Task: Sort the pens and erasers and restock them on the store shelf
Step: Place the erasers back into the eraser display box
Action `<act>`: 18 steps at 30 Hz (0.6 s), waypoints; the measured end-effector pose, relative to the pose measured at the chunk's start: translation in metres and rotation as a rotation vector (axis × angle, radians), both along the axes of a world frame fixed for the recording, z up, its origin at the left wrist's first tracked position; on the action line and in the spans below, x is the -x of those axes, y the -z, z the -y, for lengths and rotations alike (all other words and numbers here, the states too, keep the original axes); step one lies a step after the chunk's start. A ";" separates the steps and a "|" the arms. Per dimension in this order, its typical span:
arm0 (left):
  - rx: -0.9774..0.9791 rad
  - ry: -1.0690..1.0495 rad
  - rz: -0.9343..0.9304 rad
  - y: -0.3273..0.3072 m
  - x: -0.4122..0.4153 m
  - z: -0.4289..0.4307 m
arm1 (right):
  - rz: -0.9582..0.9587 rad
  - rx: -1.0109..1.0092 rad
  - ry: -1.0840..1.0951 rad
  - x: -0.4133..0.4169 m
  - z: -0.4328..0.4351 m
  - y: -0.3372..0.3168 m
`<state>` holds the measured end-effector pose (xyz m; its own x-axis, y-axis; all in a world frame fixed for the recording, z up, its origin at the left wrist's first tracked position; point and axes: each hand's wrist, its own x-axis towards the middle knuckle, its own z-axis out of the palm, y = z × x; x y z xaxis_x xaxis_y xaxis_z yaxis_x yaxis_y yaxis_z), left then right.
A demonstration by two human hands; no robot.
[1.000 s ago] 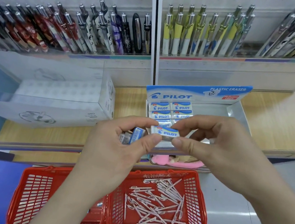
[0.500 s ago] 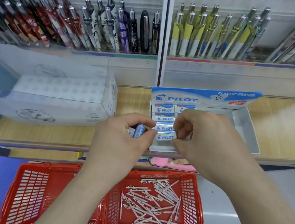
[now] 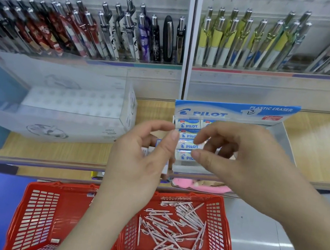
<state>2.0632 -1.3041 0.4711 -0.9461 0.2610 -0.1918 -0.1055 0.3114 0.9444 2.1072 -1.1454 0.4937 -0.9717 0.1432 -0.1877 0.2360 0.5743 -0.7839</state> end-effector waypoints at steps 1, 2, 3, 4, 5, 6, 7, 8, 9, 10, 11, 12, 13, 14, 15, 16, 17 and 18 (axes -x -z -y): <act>-0.081 -0.021 0.078 -0.004 -0.002 -0.001 | 0.003 0.162 -0.019 -0.002 0.003 -0.004; -0.149 -0.035 0.141 -0.009 -0.003 -0.003 | 0.010 0.261 -0.062 -0.005 0.005 -0.006; -0.197 -0.030 0.178 -0.014 -0.004 -0.004 | 0.016 0.303 -0.114 -0.006 0.008 -0.007; -0.222 -0.018 0.204 -0.018 -0.006 -0.006 | 0.014 0.323 -0.149 -0.007 0.010 -0.007; -0.238 -0.004 0.223 -0.020 -0.006 -0.007 | 0.004 0.336 -0.166 -0.007 0.011 -0.006; -0.247 0.006 0.240 -0.022 -0.006 -0.007 | -0.008 0.345 -0.168 -0.008 0.011 -0.005; -0.251 0.014 0.256 -0.022 -0.006 -0.007 | -0.021 0.349 -0.170 -0.008 0.010 -0.005; -0.250 0.020 0.266 -0.022 -0.006 -0.007 | -0.030 0.351 -0.176 -0.008 0.010 -0.005; -0.245 0.030 0.263 -0.022 -0.007 -0.008 | -0.040 0.357 -0.180 -0.007 0.011 -0.006; -0.238 0.044 0.253 -0.022 -0.007 -0.009 | -0.053 0.366 -0.174 -0.007 0.011 -0.006; -0.231 0.058 0.244 -0.021 -0.008 -0.009 | -0.069 0.380 -0.156 -0.007 0.011 -0.006; -0.229 0.071 0.245 -0.021 -0.009 -0.010 | -0.079 0.406 -0.125 -0.007 0.011 -0.006; -0.239 0.082 0.255 -0.020 -0.009 -0.009 | -0.081 0.439 -0.087 -0.008 0.009 -0.006; -0.253 0.091 0.275 -0.018 -0.008 -0.007 | -0.075 0.471 -0.055 -0.009 0.007 -0.005; -0.267 0.099 0.295 -0.017 -0.008 -0.005 | -0.069 0.491 -0.029 -0.010 0.005 -0.005; -0.279 0.106 0.312 -0.016 -0.007 -0.002 | -0.068 0.493 -0.008 -0.012 0.003 -0.004; -0.286 0.109 0.316 -0.016 -0.007 0.000 | -0.073 0.480 0.008 -0.014 0.001 -0.003; -0.285 0.104 0.303 -0.017 -0.007 0.001 | -0.078 0.462 0.022 -0.015 -0.001 -0.001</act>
